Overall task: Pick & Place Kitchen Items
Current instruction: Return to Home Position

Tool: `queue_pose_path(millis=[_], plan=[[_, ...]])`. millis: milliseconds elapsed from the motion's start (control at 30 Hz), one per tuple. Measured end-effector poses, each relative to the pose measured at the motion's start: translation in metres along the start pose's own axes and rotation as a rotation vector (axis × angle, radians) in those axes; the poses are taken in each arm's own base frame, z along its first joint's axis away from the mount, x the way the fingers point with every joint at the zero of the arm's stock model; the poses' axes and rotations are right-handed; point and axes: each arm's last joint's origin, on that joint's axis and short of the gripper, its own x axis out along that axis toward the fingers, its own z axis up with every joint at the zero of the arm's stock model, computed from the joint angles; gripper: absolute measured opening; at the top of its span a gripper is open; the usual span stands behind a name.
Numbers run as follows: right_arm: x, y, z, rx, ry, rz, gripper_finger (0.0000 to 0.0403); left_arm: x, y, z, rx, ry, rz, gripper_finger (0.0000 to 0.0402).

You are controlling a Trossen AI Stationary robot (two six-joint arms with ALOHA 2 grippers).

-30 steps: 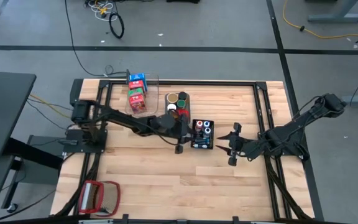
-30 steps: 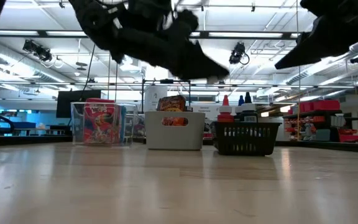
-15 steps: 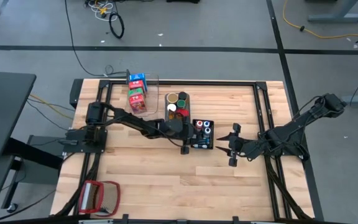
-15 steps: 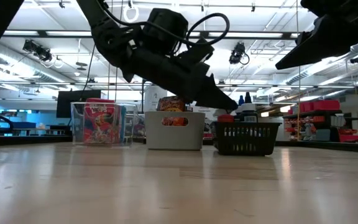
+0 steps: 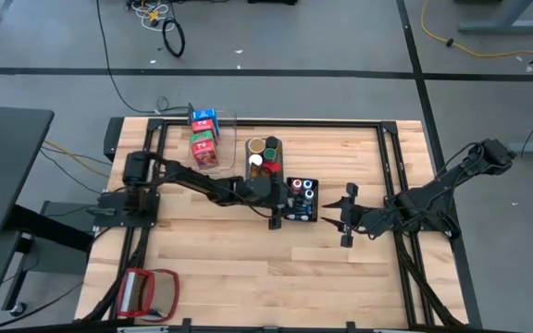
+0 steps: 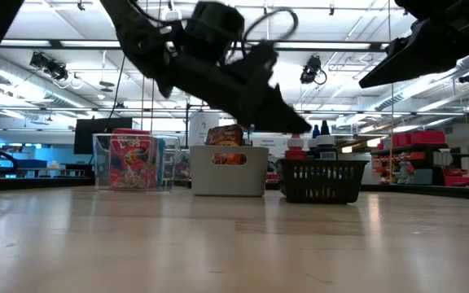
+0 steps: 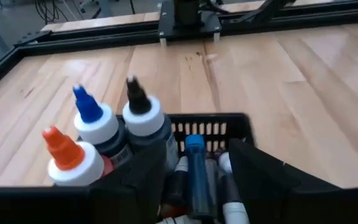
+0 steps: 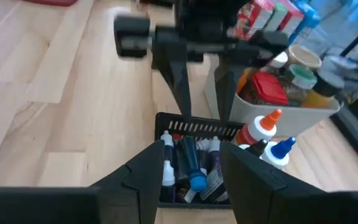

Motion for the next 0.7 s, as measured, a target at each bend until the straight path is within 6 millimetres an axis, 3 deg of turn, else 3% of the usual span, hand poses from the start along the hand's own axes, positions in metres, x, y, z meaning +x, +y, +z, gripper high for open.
queue_pose_path(millis=[200,333,500,700], plan=[[-0.001,-0.002,0.013,-0.135,-0.112,-0.103,0.0165,-0.043,0.0,0.042,-0.043,0.043,0.092,0.0172],[-0.005,-0.006,0.03,-0.105,-0.241,-0.24,0.0165,-0.092,0.003,0.073,0.002,0.088,0.194,0.016],[-0.009,-0.008,0.04,-0.114,-0.307,-0.301,0.0165,-0.157,0.001,0.109,0.009,0.013,0.217,0.0152],[-0.011,-0.009,0.045,-0.069,-0.35,-0.303,0.0165,-0.223,-0.001,0.125,0.03,-0.024,0.207,0.0151]])
